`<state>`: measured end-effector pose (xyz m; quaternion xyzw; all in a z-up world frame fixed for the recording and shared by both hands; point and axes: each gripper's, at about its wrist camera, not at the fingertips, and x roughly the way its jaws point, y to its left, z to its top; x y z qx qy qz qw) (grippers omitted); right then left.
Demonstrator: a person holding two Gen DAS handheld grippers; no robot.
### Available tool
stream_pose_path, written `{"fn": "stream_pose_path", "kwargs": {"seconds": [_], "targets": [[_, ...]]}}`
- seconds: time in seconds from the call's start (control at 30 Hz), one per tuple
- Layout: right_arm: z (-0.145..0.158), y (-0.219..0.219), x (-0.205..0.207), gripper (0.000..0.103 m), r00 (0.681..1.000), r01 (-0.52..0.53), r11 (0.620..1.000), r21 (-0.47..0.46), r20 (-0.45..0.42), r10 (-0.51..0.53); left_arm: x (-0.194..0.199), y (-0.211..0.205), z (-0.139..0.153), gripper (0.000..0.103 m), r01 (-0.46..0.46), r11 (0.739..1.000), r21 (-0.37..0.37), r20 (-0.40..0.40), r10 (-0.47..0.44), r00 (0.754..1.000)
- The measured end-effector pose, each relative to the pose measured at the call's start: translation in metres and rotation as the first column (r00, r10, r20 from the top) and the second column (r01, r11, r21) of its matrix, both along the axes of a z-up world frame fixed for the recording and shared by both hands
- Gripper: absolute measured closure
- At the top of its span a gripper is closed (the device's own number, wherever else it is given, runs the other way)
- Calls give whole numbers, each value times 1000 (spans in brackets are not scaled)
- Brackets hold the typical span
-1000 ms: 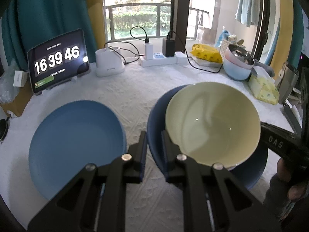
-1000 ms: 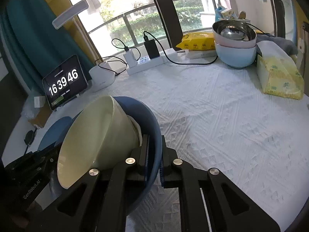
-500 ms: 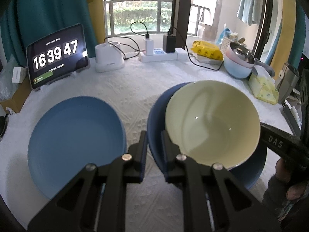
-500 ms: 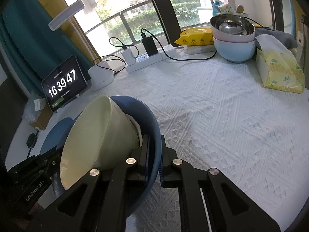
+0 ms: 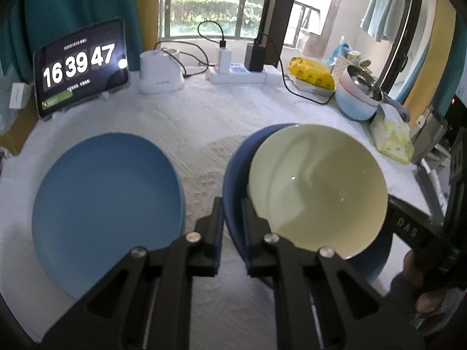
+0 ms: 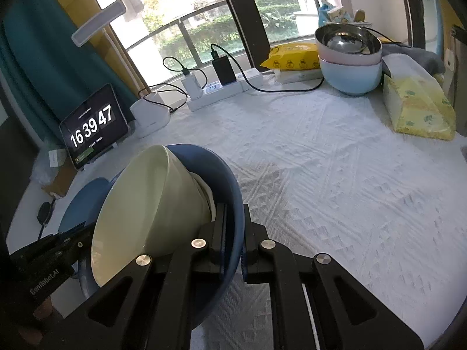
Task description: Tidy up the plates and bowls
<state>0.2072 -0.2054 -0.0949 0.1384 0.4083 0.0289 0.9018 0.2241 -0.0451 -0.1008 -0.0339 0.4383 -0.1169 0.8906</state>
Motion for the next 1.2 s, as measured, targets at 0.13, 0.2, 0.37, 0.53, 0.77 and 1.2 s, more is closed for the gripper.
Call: {"fn": "stream_pose_path", "kwargs": {"seconds": [0.13,0.2,0.37,0.53,0.77,1.2], "targets": [[1,-4,-4,95,1000,16,1000,19,-22,-16,-3,0,2,94,14,1000,-9,-18,-14,1000],[1,-5,-5,95,999,20,999,24,-27,-20,-4,-1,2,94,17,1000,-6,-16,-17,1000],[2,-5,-8,95,999,29,999,27,-33,-28,-6,0,3,94,18,1000,-10,-21,-19,1000],[2,-4,-13,94,999,28,999,30,-35,-27,-10,0,5,94,23,1000,-10,-23,-24,999],[4,-6,-18,94,999,30,999,40,-42,-29,-16,-2,11,94,34,999,0,-15,-34,999],[26,6,-28,94,1000,18,999,36,-6,-18,-28,12,34,94,16,1000,-3,26,-16,1000]]}}
